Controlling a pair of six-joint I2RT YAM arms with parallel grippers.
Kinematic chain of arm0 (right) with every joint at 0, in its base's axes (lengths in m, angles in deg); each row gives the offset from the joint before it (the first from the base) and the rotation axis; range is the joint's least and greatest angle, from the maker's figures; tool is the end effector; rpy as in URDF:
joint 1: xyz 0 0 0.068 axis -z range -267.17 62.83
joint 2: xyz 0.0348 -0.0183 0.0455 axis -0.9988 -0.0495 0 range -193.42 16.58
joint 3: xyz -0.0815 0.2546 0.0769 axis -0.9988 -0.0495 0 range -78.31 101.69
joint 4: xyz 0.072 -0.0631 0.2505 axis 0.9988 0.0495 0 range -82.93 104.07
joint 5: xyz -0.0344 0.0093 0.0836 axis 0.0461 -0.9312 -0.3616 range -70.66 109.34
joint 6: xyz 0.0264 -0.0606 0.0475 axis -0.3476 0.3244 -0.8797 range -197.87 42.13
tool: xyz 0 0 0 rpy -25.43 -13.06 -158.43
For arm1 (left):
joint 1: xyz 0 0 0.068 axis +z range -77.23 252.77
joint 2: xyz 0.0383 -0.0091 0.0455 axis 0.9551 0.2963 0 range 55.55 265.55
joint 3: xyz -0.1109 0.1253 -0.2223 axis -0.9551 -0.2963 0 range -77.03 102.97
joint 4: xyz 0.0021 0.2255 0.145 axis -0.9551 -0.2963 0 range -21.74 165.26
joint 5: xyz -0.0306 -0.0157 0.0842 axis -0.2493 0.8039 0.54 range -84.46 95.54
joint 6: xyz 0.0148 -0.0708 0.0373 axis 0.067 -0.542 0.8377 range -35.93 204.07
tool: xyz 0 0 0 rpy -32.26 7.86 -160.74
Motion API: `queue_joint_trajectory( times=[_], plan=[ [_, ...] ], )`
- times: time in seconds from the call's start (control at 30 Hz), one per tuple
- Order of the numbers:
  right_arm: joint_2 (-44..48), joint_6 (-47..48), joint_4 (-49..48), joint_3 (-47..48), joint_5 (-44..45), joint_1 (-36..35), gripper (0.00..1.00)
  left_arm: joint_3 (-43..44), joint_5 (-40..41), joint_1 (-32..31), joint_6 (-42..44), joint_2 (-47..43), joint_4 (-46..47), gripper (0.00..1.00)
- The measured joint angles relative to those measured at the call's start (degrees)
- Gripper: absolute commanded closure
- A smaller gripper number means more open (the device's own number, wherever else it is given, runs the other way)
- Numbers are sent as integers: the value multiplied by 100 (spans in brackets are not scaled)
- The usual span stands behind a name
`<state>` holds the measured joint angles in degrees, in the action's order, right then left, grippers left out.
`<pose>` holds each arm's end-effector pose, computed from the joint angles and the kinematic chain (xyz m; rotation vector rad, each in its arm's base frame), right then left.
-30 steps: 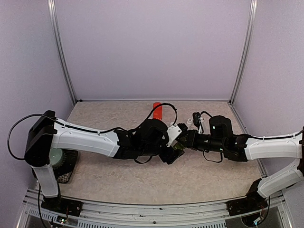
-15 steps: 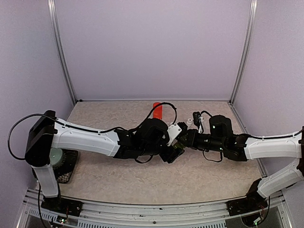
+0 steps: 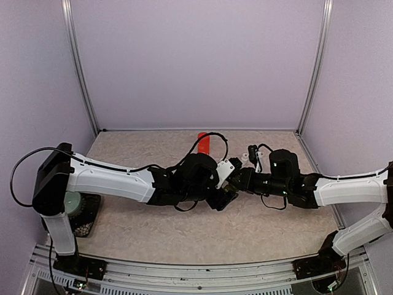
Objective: Sort the pills into containers
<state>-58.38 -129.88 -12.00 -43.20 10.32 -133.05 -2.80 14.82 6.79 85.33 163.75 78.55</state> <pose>0.2124 0.2349 0.2073 -0.0021 2.1564 1.2319 0.2020 -0.4251 0.2052 1.1013 1.8349 -0.5049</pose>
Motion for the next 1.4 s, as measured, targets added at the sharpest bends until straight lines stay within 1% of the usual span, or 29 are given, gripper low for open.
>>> queue_joint_trajectory(
  times=[0.1, 0.23, 0.83, 1.4],
  plan=[
    [-7, 17, -28, 0, 7, 7, 83, 0, -9, 0, -15, 0, 4, 33],
    [-7, 39, -50, 0, 35, 7, 83, 0, -20, -13, -22, -2, 13, 35],
    [9, -17, -55, 94, 164, 4, 84, -350, 170, -72, -44, -337, 232, 39],
    [7, -133, -203, 149, 175, 7, 84, -433, 444, -151, -70, -557, 223, 43]
  ],
)
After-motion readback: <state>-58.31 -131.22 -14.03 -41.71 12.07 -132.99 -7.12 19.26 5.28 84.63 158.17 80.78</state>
